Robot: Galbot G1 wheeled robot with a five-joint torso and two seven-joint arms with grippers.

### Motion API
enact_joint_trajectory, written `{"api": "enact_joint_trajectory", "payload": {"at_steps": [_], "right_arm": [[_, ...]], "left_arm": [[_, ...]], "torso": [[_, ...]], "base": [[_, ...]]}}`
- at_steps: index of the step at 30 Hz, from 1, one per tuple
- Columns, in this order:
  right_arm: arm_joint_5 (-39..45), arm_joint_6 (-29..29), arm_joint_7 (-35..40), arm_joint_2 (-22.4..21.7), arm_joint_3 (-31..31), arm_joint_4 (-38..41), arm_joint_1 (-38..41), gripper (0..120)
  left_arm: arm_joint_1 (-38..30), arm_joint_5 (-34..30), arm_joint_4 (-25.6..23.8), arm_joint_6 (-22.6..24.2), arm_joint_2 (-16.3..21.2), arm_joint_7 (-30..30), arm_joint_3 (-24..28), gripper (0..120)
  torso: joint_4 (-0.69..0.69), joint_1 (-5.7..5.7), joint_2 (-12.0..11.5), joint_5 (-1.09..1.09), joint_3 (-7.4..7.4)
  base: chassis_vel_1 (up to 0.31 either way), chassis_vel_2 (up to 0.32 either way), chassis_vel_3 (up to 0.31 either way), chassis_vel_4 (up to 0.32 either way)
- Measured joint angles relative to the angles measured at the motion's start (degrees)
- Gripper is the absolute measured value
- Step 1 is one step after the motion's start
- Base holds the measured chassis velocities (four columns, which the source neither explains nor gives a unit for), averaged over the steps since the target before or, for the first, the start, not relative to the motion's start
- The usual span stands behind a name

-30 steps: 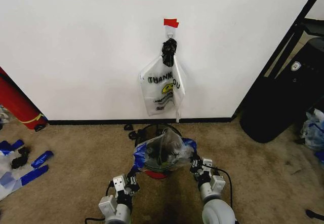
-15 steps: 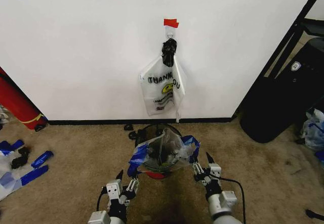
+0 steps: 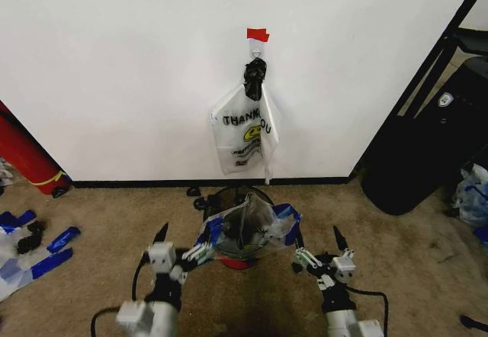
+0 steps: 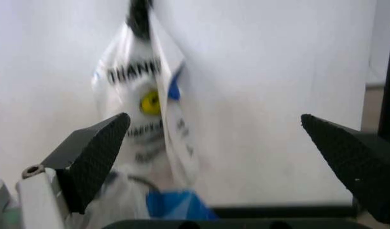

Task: Pick up the garbage bag from the wall and place it over the trash bin.

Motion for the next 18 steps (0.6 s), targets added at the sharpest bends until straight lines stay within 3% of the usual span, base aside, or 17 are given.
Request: {"api": "enact_joint_trajectory", "payload": {"at_steps": [2, 6, 10, 11, 13, 15, 18], "right_arm": [[0.0, 0.5, -0.4, -1.0, -0.2, 1.5, 1.1, 100], [-0.3, 0.6, -0.9, -1.5, 0.2, 3.6, 2.3, 100], [0.7, -0.2, -1.3, -1.8, 2.5, 8.0, 0.4, 100], [0.7, -0.2, -1.3, -1.8, 2.5, 8.0, 0.4, 100], [2.3, -0.9, -1.3, -1.0, 3.5, 9.8, -1.4, 100], [3.3, -0.5, -1.5, 0.8, 5.6, 10.6, -3.6, 100], [4.5, 0.0, -1.6, 2.0, 7.1, 10.8, -5.4, 100]], "left_arm": [[-3.2, -2.8, 1.8, 0.3, 3.0, 2.0, -0.4, 115], [-6.1, -4.4, 4.1, 1.0, 5.1, 3.9, 0.1, 114], [-15.4, -8.4, 10.9, 4.1, 8.2, 5.0, 4.9, 110], [-15.4, -8.4, 10.9, 4.1, 8.2, 5.0, 4.9, 110], [-22.2, -11.7, 14.2, 5.6, 9.8, 5.5, 9.0, 106], [-29.4, -15.3, 17.2, 6.8, 11.1, 6.6, 12.9, 101], [-34.5, -17.0, 20.1, 7.5, 11.8, 7.2, 16.5, 101]], "torso": [[0.02, 0.0, 0.0, 0.02, 0.0], [0.13, 0.0, 0.0, 0.05, 0.01], [0.02, 0.0, 0.0, 0.01, 0.01], [0.02, 0.0, 0.0, 0.01, 0.01], [0.07, 0.0, 0.0, 0.01, 0.01], [0.0, 0.0, 0.0, 0.04, 0.0], [0.0, 0.0, 0.0, 0.05, 0.0]], "base": [[0.0, 0.0, 0.0, 0.0], [0.0, 0.0, 0.0, 0.0], [0.0, 0.0, 0.0, 0.0], [0.0, 0.0, 0.0, 0.0], [0.0, 0.0, 0.0, 0.0], [0.0, 0.0, 0.0, 0.0], [0.0, 0.0, 0.0, 0.0]]}}
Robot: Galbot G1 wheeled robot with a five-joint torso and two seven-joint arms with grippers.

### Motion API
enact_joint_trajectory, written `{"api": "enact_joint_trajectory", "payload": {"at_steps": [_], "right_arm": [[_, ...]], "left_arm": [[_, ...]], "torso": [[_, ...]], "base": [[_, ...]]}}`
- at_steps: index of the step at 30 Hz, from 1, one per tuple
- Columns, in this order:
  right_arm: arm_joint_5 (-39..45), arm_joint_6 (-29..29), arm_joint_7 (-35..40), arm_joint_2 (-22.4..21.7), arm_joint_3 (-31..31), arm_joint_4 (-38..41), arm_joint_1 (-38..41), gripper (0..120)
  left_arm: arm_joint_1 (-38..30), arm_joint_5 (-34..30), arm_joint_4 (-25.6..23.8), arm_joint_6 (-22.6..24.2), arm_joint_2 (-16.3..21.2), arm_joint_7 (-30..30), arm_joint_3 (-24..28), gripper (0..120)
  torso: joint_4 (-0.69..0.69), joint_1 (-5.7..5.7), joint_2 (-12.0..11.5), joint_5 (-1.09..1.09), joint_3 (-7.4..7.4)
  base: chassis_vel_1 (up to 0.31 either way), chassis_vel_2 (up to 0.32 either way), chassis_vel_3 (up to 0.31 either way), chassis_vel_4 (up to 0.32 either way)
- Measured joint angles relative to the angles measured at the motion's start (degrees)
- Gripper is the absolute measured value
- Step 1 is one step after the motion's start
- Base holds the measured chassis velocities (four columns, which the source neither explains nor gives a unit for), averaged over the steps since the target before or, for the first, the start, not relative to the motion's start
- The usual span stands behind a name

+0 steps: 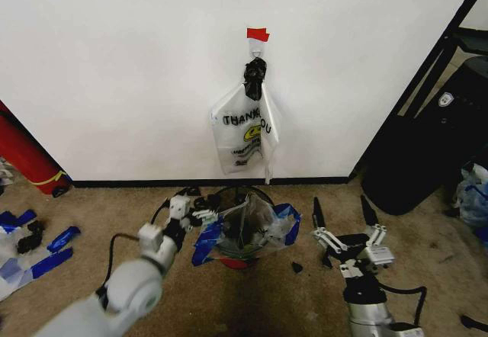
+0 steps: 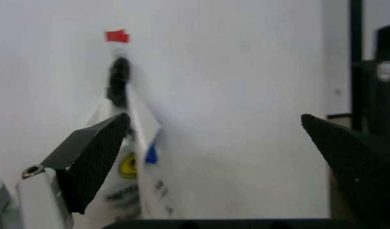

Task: Pick up the garbage bag from the wall and place it over the trash bin.

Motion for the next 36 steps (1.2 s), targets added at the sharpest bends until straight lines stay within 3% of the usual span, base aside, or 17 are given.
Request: {"api": "enact_joint_trajectory", "payload": {"at_steps": [7, 11, 16, 17, 23, 26, 36], "right_arm": [[0.1, 2.7, 0.1, 2.9, 0.8, -1.4, -4.3, 100], [-1.0, 2.7, 0.8, 3.0, 0.8, -1.2, -4.5, 100], [-1.2, 2.7, 1.2, 3.0, 0.8, -1.2, -4.5, 100], [-1.2, 2.6, 1.6, 3.0, 0.8, -1.0, -4.3, 100], [-1.2, 2.5, 2.6, 3.0, 1.3, -0.6, -4.3, 100], [-1.2, 2.5, 3.2, 2.9, 1.4, -1.0, -4.3, 100], [-2.7, 1.3, 6.1, 2.6, 1.5, -1.0, -3.4, 100]], "left_arm": [[-12.7, -7.7, 7.6, 5.3, 0.9, 3.1, 12.0, 98], [-17.4, -11.2, 8.9, 6.6, 1.9, 4.3, 16.5, 92], [-19.0, -12.3, 9.3, 7.3, 2.1, 4.8, 18.0, 86], [-21.1, -13.5, 10.0, 8.4, 2.2, 5.4, 20.0, 76], [-24.0, -18.8, 12.2, 11.6, 1.0, 4.8, 21.8, 57], [-26.0, -22.2, 12.8, 13.5, 0.7, 4.3, 22.5, 42], [-27.7, -19.5, 12.7, 13.0, 1.3, 4.8, 24.5, 11]], "torso": [[0.04, 0.0, 0.0, -0.02, 0.0], [0.05, 0.0, 0.0, 0.0, 0.0], [0.05, 0.0, 0.0, -0.01, 0.0], [0.04, 0.0, 0.0, -0.02, 0.0], [0.04, 0.0, 0.0, -0.02, 0.0], [0.04, 0.0, 0.0, -0.02, 0.0], [0.05, -0.01, 0.0, -0.01, -0.01]], "base": [[0.0, 0.0, 0.0, 0.0], [0.0, 0.0, 0.0, 0.0], [0.0, 0.0, 0.0, 0.0], [0.0, 0.0, 0.0, 0.0], [0.0, 0.0, 0.0, 0.0], [0.0, 0.0, 0.0, 0.0], [0.0, 0.0, 0.0, 0.0]]}}
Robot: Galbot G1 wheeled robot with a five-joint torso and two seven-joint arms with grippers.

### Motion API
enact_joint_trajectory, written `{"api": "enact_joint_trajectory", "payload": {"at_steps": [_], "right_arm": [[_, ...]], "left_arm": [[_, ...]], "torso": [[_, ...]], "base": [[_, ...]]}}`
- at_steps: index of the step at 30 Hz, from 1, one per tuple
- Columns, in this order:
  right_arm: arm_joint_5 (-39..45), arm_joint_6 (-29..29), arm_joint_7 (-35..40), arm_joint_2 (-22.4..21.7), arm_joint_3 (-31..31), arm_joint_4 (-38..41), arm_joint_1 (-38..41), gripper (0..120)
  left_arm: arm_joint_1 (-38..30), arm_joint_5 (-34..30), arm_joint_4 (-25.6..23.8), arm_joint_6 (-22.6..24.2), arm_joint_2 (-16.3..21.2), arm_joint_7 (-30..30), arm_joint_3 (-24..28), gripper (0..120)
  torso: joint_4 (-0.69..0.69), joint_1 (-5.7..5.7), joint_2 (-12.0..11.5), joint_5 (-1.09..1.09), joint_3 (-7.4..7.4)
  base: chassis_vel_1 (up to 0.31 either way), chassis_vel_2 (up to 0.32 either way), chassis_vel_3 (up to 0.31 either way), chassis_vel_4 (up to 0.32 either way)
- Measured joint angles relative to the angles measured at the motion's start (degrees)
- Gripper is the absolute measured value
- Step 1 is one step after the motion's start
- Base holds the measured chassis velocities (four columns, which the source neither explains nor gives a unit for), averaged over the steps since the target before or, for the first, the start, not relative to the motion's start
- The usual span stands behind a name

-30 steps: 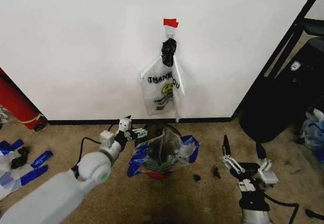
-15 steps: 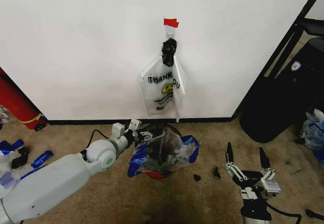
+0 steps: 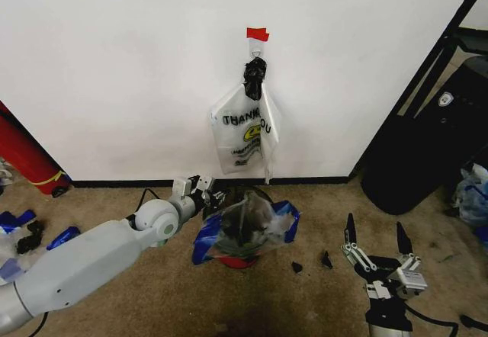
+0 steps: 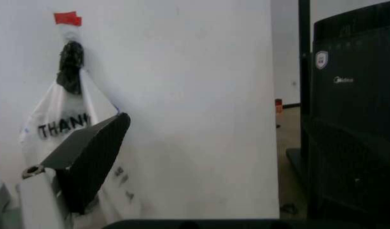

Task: Pick up the garbage bag from the wall and place it over the trash bin.

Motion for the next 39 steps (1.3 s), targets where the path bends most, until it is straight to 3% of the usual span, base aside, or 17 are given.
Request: {"api": "enact_joint_trajectory", "payload": {"at_steps": [2, 8, 13, 17, 25, 33, 39], "right_arm": [[-0.4, -0.3, 0.7, 0.0, 0.0, 0.3, 0.2, 100], [-0.5, -0.5, 1.3, -0.1, -0.2, 0.4, 0.2, 100], [-0.3, -0.7, 1.7, -0.5, -0.3, 0.0, 0.3, 100], [0.1, -1.5, 2.1, -0.8, -0.8, -0.2, 0.8, 100], [0.4, -3.6, 3.4, -1.9, -2.0, -0.3, 2.0, 100], [0.4, -6.0, 4.5, -2.8, -2.9, 0.1, 3.2, 100], [0.4, -6.9, 4.6, -3.3, -2.9, 0.4, 3.5, 100]], "left_arm": [[0.6, -0.4, -0.5, 0.4, 0.2, 0.0, -0.3, 3], [4.3, -3.6, -3.7, 1.6, 0.9, -3.1, -4.0, 3], [10.9, -6.4, -9.6, 2.0, 1.8, -8.4, -11.6, 3], [21.3, -6.9, -14.9, 1.0, -0.6, -16.2, -23.4, 3], [33.3, -8.7, -21.0, -2.1, -2.9, -26.3, -33.4, 3], [40.1, -9.9, -25.1, -5.7, -7.7, -33.6, -36.6, 3], [46.1, -8.6, -26.3, -8.2, -11.8, -33.9, -38.4, 3]], "torso": [[-0.01, 0.0, 0.0, -0.01, 0.0], [-0.01, 0.0, 0.0, -0.02, 0.0], [-0.01, 0.0, 0.0, -0.01, 0.0], [-0.01, 0.0, 0.0, -0.02, -0.01], [0.01, 0.0, 0.0, 0.01, -0.01], [-0.02, 0.0, 0.0, -0.01, -0.01], [0.0, 0.0, 0.0, -0.01, 0.0]], "base": [[0.0, 0.0, 0.0, 0.0], [0.0, 0.0, 0.0, 0.0], [0.0, 0.0, 0.0, 0.0], [0.0, 0.0, 0.0, 0.0], [0.0, 0.0, 0.0, 0.0], [0.0, 0.0, 0.0, 0.0], [0.0, 0.0, 0.0, 0.0]]}}
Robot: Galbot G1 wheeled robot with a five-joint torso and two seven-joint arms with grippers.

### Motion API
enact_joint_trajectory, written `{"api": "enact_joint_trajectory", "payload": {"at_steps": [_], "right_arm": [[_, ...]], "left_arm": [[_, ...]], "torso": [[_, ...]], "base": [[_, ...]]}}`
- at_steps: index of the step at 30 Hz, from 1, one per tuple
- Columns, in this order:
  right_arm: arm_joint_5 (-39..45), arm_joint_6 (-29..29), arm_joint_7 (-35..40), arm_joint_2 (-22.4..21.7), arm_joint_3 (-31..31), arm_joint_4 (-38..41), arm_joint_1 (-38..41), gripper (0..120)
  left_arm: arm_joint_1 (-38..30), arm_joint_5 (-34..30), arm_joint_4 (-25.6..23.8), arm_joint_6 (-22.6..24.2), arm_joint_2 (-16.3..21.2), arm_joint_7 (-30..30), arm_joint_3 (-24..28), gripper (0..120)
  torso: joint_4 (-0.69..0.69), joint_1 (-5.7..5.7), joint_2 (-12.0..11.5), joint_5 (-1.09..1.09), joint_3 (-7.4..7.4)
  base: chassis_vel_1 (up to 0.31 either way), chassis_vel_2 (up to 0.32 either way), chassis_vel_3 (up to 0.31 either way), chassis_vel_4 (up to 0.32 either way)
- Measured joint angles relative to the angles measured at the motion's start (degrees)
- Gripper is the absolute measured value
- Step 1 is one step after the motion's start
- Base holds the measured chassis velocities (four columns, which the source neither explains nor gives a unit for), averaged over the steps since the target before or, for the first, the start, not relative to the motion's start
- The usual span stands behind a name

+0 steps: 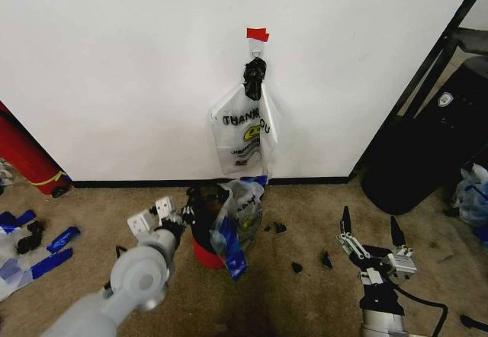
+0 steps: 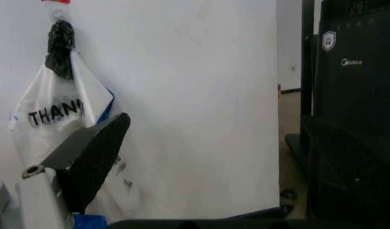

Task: Pick up the garbage bag from the wall and place it over the trash bin.

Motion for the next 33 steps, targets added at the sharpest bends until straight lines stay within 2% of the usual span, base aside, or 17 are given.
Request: {"api": "enact_joint_trajectory", "payload": {"at_steps": [3, 9, 13, 20, 24, 26, 27, 30, 31, 33], "right_arm": [[0.0, -0.3, 0.0, -0.1, 0.0, 0.2, -0.1, 100], [-0.2, -0.9, 0.2, -0.1, -0.6, 0.2, -0.5, 100], [-0.6, -1.2, 0.5, 0.0, -0.7, 0.5, -0.5, 100], [-0.8, -1.4, 0.9, -0.1, -0.8, 1.0, -0.7, 100], [-1.0, -1.6, 0.9, -0.2, -0.9, 1.1, -0.9, 100], [-0.9, -1.8, 0.9, -0.3, -1.0, 1.3, -0.9, 100], [-0.9, -1.8, 0.9, -0.3, -1.0, 1.3, -0.9, 100], [-0.8, -2.6, 1.1, -0.7, -1.0, 1.5, -1.1, 100], [-0.8, -2.6, 1.1, -0.7, -1.0, 1.5, -1.1, 100], [-0.2, -3.7, 1.8, -1.1, -1.2, 1.9, -1.3, 100]], "left_arm": [[2.6, 2.3, 0.6, -2.4, -3.6, 1.9, -1.1, 3], [2.4, 6.2, 2.0, -4.6, -10.0, 3.2, -2.2, 3], [2.7, 9.5, 3.5, -5.8, -12.4, 2.4, -1.5, 3], [4.2, 10.8, 3.8, -6.1, -13.0, 3.0, -1.0, 3], [5.5, 10.9, 3.0, -6.0, -11.6, 4.9, -0.9, 3], [6.0, 11.3, 2.3, -5.6, -11.5, 5.5, -0.9, 11], [6.0, 11.3, 2.3, -5.6, -11.5, 5.5, -0.9, 11], [7.0, 13.0, 1.1, -5.1, -11.4, 5.5, -1.3, 26], [7.0, 13.0, 1.1, -5.1, -11.4, 5.5, -1.3, 26], [7.5, 13.9, 0.2, -4.8, -10.9, 5.5, -1.7, 36]], "torso": [[0.0, 0.0, 0.0, 0.0, 0.0], [-0.02, 0.0, 0.0, 0.01, 0.0], [-0.01, 0.0, 0.0, 0.0, 0.0], [0.0, 0.0, 0.0, 0.0, 0.0], [-0.01, 0.0, 0.0, 0.0, 0.0], [-0.01, 0.0, 0.0, -0.01, 0.0], [-0.01, 0.0, 0.0, -0.01, 0.0], [0.0, 0.0, 0.0, 0.0, 0.0], [0.0, 0.0, 0.0, 0.0, 0.0], [0.0, 0.0, 0.0, 0.0, 0.0]], "base": [[0.0, 0.0, 0.0, 0.0], [0.0, 0.0, 0.0, 0.0], [0.0, 0.0, 0.0, 0.0], [0.0, 0.0, 0.0, 0.0], [0.0, 0.0, 0.0, 0.0], [0.0, 0.0, 0.0, 0.0], [0.0, 0.0, 0.0, 0.0], [0.0, 0.0, 0.0, 0.0], [0.0, 0.0, 0.0, 0.0], [0.0, 0.0, 0.0, 0.0]]}}
